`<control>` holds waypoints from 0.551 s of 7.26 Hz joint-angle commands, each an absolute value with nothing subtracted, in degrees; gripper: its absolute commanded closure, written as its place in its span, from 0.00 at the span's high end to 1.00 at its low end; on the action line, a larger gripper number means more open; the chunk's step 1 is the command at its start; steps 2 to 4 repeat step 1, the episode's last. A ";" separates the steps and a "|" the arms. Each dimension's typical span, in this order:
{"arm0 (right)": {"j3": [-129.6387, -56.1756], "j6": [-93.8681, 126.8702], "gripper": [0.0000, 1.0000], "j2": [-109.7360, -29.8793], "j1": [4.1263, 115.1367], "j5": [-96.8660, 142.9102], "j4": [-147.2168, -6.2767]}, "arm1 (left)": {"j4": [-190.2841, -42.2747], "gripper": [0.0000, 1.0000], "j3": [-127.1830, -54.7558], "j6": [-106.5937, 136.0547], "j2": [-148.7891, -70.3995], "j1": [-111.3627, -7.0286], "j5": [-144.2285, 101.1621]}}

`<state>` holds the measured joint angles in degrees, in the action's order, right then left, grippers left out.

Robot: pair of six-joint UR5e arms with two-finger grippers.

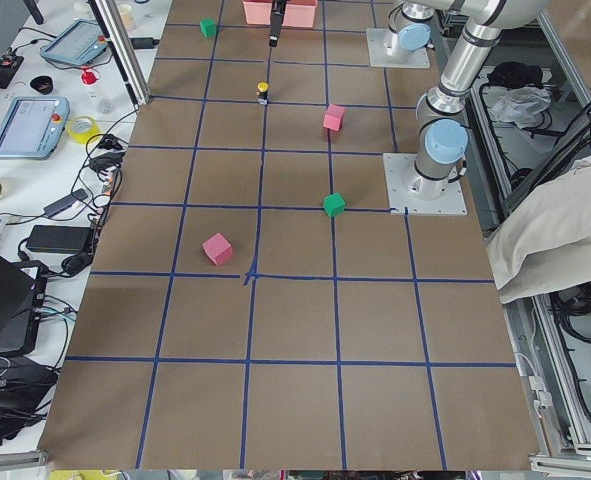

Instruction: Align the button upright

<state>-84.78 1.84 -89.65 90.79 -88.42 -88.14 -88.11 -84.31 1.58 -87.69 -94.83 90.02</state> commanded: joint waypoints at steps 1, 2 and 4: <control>-84.73 2.02 1.00 -89.74 90.88 -88.50 -87.89 | -88.77 1.00 -84.55 1.49 -87.45 -94.83 92.99; -84.73 2.02 1.00 -89.74 90.88 -88.50 -87.89 | -88.77 1.00 -84.55 1.49 -87.45 -94.83 92.99; -84.73 2.02 1.00 -89.74 90.88 -88.50 -87.89 | -88.77 1.00 -84.55 1.49 -87.45 -94.83 92.99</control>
